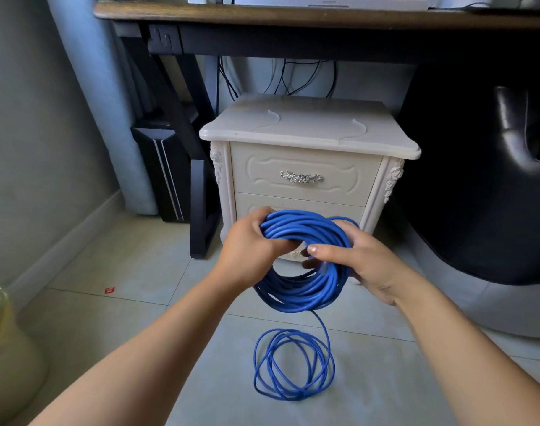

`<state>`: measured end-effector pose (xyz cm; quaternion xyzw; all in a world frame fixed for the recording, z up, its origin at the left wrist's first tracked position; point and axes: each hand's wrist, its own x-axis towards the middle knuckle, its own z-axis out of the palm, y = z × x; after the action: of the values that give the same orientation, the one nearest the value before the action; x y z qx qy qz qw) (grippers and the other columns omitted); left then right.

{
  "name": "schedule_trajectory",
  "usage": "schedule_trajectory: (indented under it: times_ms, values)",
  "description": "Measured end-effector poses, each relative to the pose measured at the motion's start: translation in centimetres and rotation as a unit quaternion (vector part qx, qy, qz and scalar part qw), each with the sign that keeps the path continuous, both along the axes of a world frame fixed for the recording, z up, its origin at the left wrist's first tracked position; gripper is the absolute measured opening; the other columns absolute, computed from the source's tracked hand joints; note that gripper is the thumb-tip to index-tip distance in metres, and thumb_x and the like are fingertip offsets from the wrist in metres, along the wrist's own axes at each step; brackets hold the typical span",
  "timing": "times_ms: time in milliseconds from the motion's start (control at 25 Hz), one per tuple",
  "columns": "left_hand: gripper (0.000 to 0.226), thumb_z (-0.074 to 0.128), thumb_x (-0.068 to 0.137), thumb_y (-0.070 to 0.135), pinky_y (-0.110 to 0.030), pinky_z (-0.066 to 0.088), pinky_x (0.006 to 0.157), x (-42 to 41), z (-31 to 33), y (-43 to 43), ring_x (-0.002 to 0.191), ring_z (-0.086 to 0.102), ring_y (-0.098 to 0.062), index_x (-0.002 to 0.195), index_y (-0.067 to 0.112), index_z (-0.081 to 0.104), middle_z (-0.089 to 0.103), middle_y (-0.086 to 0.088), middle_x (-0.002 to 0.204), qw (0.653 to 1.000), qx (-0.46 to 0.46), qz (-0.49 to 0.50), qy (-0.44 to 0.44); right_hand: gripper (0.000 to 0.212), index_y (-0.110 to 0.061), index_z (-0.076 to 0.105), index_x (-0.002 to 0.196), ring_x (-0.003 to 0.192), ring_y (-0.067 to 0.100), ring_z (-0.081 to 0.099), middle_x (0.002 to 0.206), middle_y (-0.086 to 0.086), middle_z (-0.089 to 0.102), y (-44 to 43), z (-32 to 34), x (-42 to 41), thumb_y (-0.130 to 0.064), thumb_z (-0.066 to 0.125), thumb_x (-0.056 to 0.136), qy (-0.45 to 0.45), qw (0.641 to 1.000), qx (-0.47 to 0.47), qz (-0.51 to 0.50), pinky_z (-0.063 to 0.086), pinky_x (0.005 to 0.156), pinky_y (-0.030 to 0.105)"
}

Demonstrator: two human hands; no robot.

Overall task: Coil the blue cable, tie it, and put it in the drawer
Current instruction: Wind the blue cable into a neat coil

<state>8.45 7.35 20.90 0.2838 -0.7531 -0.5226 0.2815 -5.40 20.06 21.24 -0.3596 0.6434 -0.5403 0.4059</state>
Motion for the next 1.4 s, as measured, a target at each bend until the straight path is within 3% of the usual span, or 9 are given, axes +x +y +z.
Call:
schedule_trajectory:
  times_ms: [280,480,600,680,840,1080,1200,1280,1400]
  values:
    - [0.015,0.075,0.078,0.008,-0.035,0.054,0.065,-0.1,0.2,-0.6,0.061,0.052,-0.018,0.091,0.013,0.068,0.054,0.001,0.060,0.961,0.228,0.091,0.126,0.061,-0.025,0.058,0.114,0.099,0.020,0.070,0.107,0.004,0.072,-0.4,-1.3,0.7,-0.044,0.084,0.063,0.002,1.000,-0.011,-0.023,0.054,0.088,0.036]
    - [0.010,0.073,0.086,0.018,-0.040,0.058,0.080,-0.5,0.4,1.1,0.068,0.055,-0.017,0.091,0.013,0.065,0.054,0.001,0.064,0.941,0.316,0.055,0.108,0.026,-0.021,0.063,0.091,0.074,0.022,0.064,0.073,-0.001,0.063,-1.5,-2.4,1.7,-0.017,0.075,0.068,-0.026,0.976,-0.080,-0.202,0.053,0.080,0.048]
    - [0.043,0.059,0.083,0.057,-0.039,0.056,0.086,-0.3,0.9,0.6,0.082,0.066,-0.016,0.095,0.019,0.072,0.067,-0.002,0.079,0.931,0.352,-0.049,0.077,0.022,-0.014,0.065,0.091,0.067,0.026,0.057,0.065,0.004,0.055,-1.5,-1.6,0.9,-0.011,0.067,0.069,-0.128,0.955,-0.088,-0.252,0.052,0.073,0.046]
    - [0.051,0.047,0.093,0.057,-0.035,0.053,0.088,-0.6,0.2,-0.4,0.090,0.068,-0.018,0.101,0.015,0.074,0.072,-0.003,0.087,0.934,0.349,-0.016,0.075,0.012,-0.011,0.063,0.090,0.054,0.018,0.056,0.059,0.001,0.051,-1.4,-1.0,0.4,-0.004,0.060,0.080,-0.230,0.934,-0.090,-0.259,0.052,0.064,0.034]
    - [0.019,0.057,0.091,0.022,-0.035,0.050,0.095,-0.9,-1.6,-0.9,0.111,0.064,-0.019,0.101,0.017,0.072,0.073,-0.003,0.106,0.975,0.216,0.013,-0.052,0.016,-0.011,0.056,0.096,0.073,0.028,0.066,0.081,0.009,0.060,-0.8,-1.1,-0.4,-0.005,0.056,0.082,-0.377,0.892,-0.102,-0.227,0.057,0.083,0.045]
    - [0.064,0.072,0.071,0.031,-0.027,0.036,0.105,0.0,-2.0,-0.7,0.129,0.040,-0.006,0.131,0.039,0.052,0.044,0.016,0.140,0.974,-0.056,-0.165,-0.142,0.011,-0.010,0.061,0.085,0.073,0.029,0.070,0.081,0.010,0.066,-0.5,-1.1,-1.0,-0.007,0.050,0.085,-0.409,0.874,-0.111,-0.239,0.060,0.063,0.040]
    - [0.051,0.066,0.084,0.022,-0.018,0.035,0.096,-0.3,-2.9,-0.3,0.122,0.047,-0.007,0.133,0.032,0.053,0.053,0.010,0.134,0.945,-0.263,-0.105,-0.160,0.012,-0.011,0.060,0.081,0.069,0.026,0.071,0.074,0.007,0.067,-0.5,-1.0,-1.2,-0.007,0.050,0.085,-0.411,0.870,-0.114,-0.248,0.060,0.064,0.038]
    - [0.034,0.054,0.090,0.015,-0.023,0.043,0.089,-0.3,-2.5,-0.5,0.105,0.061,-0.011,0.121,0.025,0.065,0.068,0.003,0.115,0.965,-0.198,-0.070,-0.158,0.012,-0.013,0.061,0.083,0.063,0.023,0.070,0.070,0.004,0.066,-0.3,-0.8,-1.4,-0.006,0.051,0.085,-0.404,0.867,-0.116,-0.267,0.059,0.056,0.034]
    - [0.029,0.041,0.089,0.002,-0.033,0.052,0.084,-0.2,-1.0,-1.6,0.085,0.073,-0.018,0.091,0.009,0.069,0.076,-0.011,0.091,0.988,0.119,-0.024,-0.097,0.019,-0.015,0.064,0.095,0.062,0.021,0.069,0.072,0.004,0.064,0.2,-0.5,-2.3,-0.004,0.052,0.084,-0.375,0.873,-0.131,-0.284,0.059,0.059,0.033]
